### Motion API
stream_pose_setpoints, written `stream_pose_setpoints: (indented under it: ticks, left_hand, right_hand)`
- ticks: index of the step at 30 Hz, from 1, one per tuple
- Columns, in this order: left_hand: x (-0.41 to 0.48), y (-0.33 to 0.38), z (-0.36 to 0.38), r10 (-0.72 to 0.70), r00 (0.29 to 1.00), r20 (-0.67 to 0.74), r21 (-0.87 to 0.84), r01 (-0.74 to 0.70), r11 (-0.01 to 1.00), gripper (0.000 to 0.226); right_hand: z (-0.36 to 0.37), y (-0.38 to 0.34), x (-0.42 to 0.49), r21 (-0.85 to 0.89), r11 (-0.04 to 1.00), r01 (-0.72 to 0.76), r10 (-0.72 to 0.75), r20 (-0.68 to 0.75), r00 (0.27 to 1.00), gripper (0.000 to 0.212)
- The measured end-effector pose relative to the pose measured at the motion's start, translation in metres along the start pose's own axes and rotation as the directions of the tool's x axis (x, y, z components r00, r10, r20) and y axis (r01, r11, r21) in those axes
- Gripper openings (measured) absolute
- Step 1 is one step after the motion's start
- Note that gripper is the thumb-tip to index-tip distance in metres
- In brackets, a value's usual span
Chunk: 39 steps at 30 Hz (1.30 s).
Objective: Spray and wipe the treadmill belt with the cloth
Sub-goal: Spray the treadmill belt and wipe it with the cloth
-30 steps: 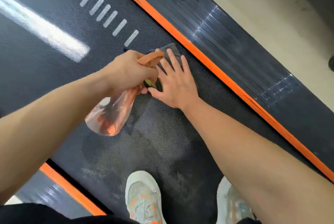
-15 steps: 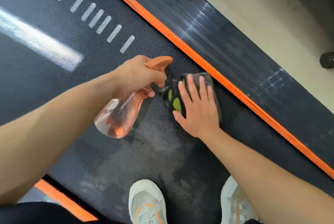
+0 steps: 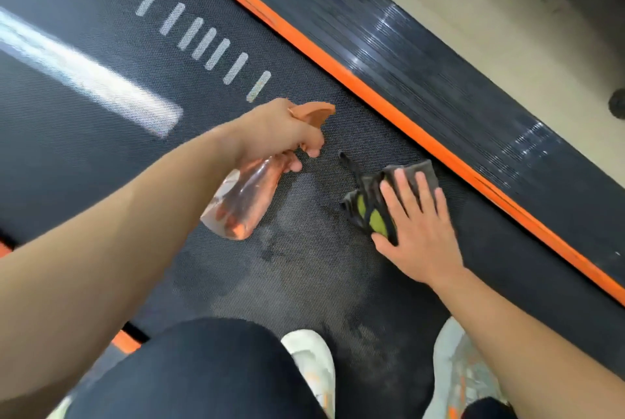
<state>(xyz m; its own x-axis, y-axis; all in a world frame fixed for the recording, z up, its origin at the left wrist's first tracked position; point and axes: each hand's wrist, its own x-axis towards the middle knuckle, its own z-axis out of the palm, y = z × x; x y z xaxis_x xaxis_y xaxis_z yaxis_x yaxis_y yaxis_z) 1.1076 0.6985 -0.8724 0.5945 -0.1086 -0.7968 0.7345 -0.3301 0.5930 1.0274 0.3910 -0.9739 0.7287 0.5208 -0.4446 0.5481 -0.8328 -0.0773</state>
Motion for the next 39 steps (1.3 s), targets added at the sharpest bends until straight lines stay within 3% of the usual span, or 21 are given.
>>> stream_pose_setpoints:
  ticks: [5, 8, 12, 16, 21, 25, 27, 30, 35, 39]
  left_hand:
    - [0.005, -0.006, 0.023, -0.005, 0.995, 0.097, -0.106, 0.016, 0.994, 0.042]
    - [0.006, -0.007, 0.026, 0.031, 0.989, 0.143, -0.110, -0.015, 0.994, 0.026]
    - [-0.003, -0.009, 0.012, 0.066, 0.987, 0.148, -0.104, -0.050, 0.993, 0.059]
    - [-0.004, -0.017, -0.001, 0.106, 0.988, 0.116, -0.114, -0.092, 0.989, 0.036]
    - [-0.012, -0.038, -0.011, 0.083, 0.996, 0.018, -0.135, -0.080, 0.988, 0.019]
    - [-0.028, -0.052, -0.012, 0.045, 0.993, -0.111, -0.195, -0.066, 0.979, 0.019]
    - [-0.039, -0.053, -0.003, 0.033, 0.981, -0.191, -0.235, -0.079, 0.969, 0.015]
    - [-0.053, -0.047, 0.024, -0.020, 0.947, -0.319, -0.298, -0.081, 0.951, 0.026]
    - [-0.065, -0.039, 0.088, -0.109, 0.880, -0.462, -0.311, -0.046, 0.949, 0.005]
    - [-0.068, -0.030, 0.142, -0.178, 0.833, -0.523, -0.427, -0.075, 0.901, 0.020]
  right_hand:
    - [-0.003, 0.023, -0.001, -0.109, 0.984, 0.142, -0.129, 0.120, 0.984, 0.089]
    - [-0.021, 0.033, 0.005, -0.158, 0.961, 0.229, -0.202, 0.169, 0.965, 0.090]
    - [-0.044, 0.043, 0.013, -0.189, 0.933, 0.307, -0.249, 0.280, 0.927, 0.094]
    - [-0.047, 0.032, 0.016, -0.186, 0.938, 0.293, -0.234, 0.284, 0.930, 0.088]
    - [-0.042, -0.027, 0.076, -0.094, 0.934, 0.344, -0.332, 0.124, 0.935, 0.079]
    - [-0.061, -0.078, 0.152, -0.010, 0.952, 0.306, -0.306, -0.039, 0.951, 0.080]
    - [-0.062, -0.078, 0.156, -0.013, 0.961, 0.276, -0.276, -0.036, 0.960, 0.083]
    - [-0.042, -0.048, 0.101, 0.008, 0.965, 0.262, -0.262, -0.014, 0.965, 0.087]
    - [-0.004, 0.058, -0.011, -0.083, 0.936, 0.342, -0.329, 0.138, 0.934, 0.085]
    - [0.002, 0.067, -0.027, -0.083, 0.939, 0.334, -0.319, 0.158, 0.935, 0.085]
